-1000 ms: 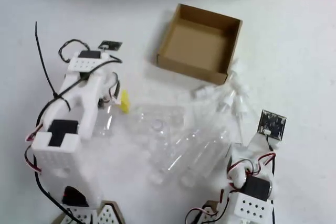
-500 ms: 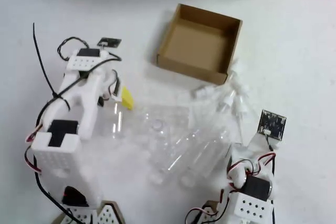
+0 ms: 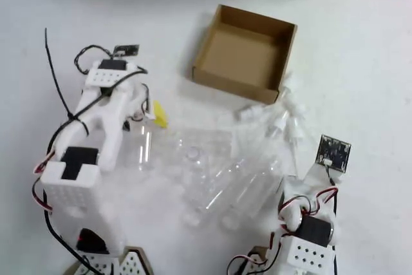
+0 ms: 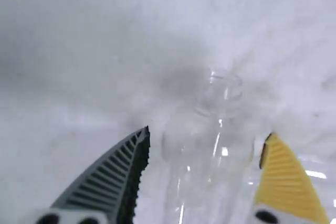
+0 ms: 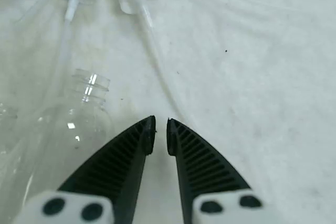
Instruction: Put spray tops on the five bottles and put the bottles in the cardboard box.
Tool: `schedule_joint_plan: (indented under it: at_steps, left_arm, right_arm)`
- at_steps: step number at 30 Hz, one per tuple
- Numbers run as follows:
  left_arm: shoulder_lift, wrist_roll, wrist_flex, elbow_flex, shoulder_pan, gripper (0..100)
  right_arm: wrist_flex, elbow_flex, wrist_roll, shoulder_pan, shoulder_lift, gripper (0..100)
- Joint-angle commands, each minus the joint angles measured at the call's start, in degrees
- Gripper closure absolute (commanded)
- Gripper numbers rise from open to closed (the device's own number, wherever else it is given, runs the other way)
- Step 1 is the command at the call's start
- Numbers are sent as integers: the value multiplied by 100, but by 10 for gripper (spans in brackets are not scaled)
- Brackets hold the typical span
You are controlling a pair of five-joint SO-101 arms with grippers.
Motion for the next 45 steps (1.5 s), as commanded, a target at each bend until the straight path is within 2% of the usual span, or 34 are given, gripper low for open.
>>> schedule_joint_plan:
  at_steps: [1,6,14,20,23,29,36,45]
  left_arm:
    - [277,88,114,-703,154,693]
    - [708,79,492,-1240,154,822]
    - [637,53,686,-1275,163,835]
    - [435,-448,668,-1266,163,851]
    - [435,-589,642,-1266,233,825]
    - [382,-615,738,-1266,189,675]
    - [-92,-905,923,-1064,101,671]
    - [-1165,-897,44,325,136,672]
  right_arm:
    - [57,26,-26,-31,31,982]
    - [57,26,-26,-31,31,982]
    - [57,26,-26,-31,31,982]
    - [57,26,-26,-31,31,982]
    - [57,26,-26,-31,31,982]
    - [57,26,-26,-31,31,982]
    - [57,26,-26,-31,31,982]
    - [57,26,-26,-31,31,982]
